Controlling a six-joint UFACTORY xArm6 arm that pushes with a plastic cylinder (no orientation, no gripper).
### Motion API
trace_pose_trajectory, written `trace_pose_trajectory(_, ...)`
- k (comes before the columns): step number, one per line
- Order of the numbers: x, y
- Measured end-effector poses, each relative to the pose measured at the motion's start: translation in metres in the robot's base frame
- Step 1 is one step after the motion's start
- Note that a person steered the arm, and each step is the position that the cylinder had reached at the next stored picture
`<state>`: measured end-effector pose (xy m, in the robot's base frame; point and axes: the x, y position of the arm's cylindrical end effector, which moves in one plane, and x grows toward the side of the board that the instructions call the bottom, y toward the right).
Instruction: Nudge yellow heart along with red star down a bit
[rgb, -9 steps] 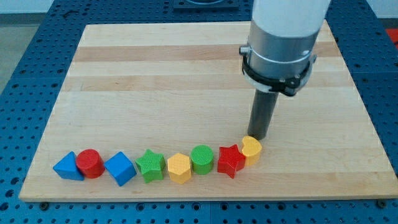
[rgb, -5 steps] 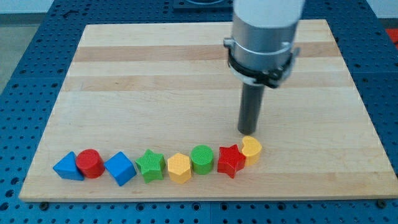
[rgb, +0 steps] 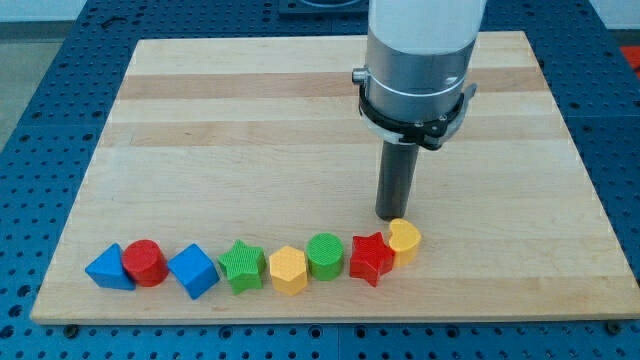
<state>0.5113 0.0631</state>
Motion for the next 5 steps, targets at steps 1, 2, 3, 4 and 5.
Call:
trace_pose_trajectory(1, 0.019, 0.023)
trace_pose_trajectory(2, 0.019, 0.023)
trace_pose_trajectory(3, 0.019, 0.023)
trace_pose_trajectory(4, -0.003, 0.01)
trace_pose_trajectory(5, -0.023, -0.006)
